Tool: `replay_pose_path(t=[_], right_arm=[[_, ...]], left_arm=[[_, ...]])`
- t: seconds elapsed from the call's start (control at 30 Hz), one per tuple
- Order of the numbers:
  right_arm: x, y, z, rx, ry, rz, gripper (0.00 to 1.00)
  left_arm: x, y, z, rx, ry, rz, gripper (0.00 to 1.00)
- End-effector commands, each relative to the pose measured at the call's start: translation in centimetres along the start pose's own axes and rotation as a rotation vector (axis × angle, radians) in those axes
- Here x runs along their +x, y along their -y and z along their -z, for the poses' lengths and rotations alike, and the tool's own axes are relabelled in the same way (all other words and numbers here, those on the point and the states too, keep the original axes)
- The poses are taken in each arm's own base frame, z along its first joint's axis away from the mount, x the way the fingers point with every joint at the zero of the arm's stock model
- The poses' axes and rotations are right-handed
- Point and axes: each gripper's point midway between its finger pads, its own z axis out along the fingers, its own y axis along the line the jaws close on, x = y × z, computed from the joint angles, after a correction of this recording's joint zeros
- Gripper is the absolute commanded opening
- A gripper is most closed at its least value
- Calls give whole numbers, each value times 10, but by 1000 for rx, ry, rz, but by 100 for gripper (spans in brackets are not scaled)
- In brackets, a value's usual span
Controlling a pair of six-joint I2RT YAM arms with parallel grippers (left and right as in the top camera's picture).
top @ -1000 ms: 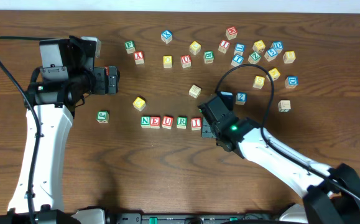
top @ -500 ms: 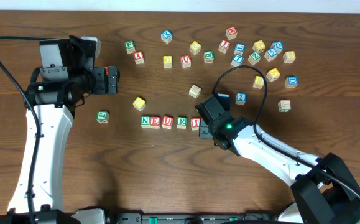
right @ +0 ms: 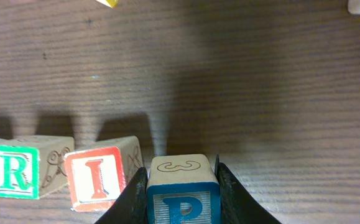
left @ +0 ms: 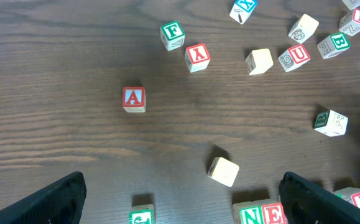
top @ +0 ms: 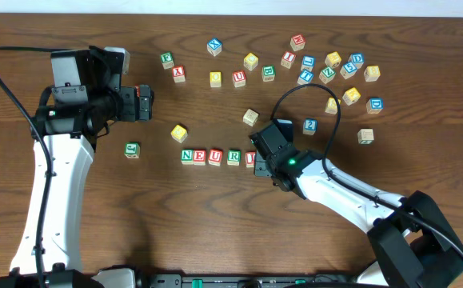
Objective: Spell out NEURIPS
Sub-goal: 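Lower the blue P block to the right of the red I block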
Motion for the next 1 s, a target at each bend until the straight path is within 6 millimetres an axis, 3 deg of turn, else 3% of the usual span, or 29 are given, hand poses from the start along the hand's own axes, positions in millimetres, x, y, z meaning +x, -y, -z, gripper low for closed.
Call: replay_pose_path(t=[0.0,0.97], right_arm=[[3,1,-5,19,3,24,16],[-3,6,-14,39,22,60,16]], left_arm=[[-10,1,6,7,27,-3,98],[-10,1,6,7,27,-2,98]])
